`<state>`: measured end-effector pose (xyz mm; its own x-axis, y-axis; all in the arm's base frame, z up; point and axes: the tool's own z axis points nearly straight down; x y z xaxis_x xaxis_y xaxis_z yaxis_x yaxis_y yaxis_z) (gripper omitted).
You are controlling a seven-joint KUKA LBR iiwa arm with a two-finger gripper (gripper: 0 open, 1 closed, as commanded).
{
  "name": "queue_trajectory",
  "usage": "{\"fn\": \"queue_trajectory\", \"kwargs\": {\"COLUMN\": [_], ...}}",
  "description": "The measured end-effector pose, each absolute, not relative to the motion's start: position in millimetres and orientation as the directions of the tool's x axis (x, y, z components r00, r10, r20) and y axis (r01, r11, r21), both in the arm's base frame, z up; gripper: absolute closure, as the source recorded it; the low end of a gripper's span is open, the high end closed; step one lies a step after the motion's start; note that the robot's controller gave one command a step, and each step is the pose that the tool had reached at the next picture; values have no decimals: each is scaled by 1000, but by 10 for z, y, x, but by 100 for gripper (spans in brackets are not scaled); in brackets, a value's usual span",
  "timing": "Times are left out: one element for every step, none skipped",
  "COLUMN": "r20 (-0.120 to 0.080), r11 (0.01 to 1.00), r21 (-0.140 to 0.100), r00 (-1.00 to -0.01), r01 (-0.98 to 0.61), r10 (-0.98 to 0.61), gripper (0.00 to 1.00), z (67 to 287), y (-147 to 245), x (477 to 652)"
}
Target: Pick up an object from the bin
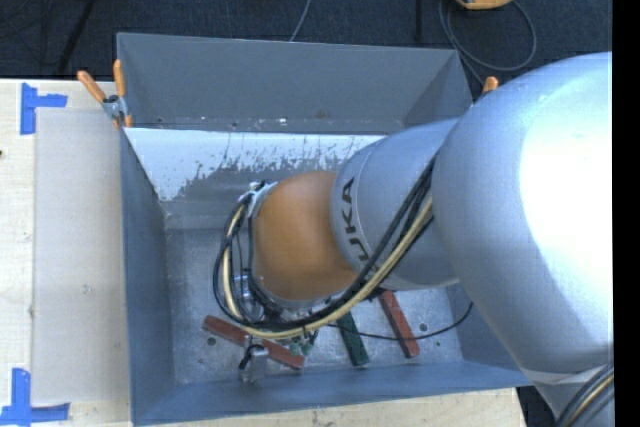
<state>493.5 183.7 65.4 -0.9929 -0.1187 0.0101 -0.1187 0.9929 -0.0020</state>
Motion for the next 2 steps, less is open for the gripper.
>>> {"fn": "queue_trajectory", "kwargs": {"r20": [2, -9], "r11": [993, 994], "r21": [0, 2], "r00": [-993, -993], "r01": [-116, -114], "r10": [-116, -114], "gripper": [100, 100], "z": [691, 2184], "y": [1847, 1964], "x": [4963, 5135]}}
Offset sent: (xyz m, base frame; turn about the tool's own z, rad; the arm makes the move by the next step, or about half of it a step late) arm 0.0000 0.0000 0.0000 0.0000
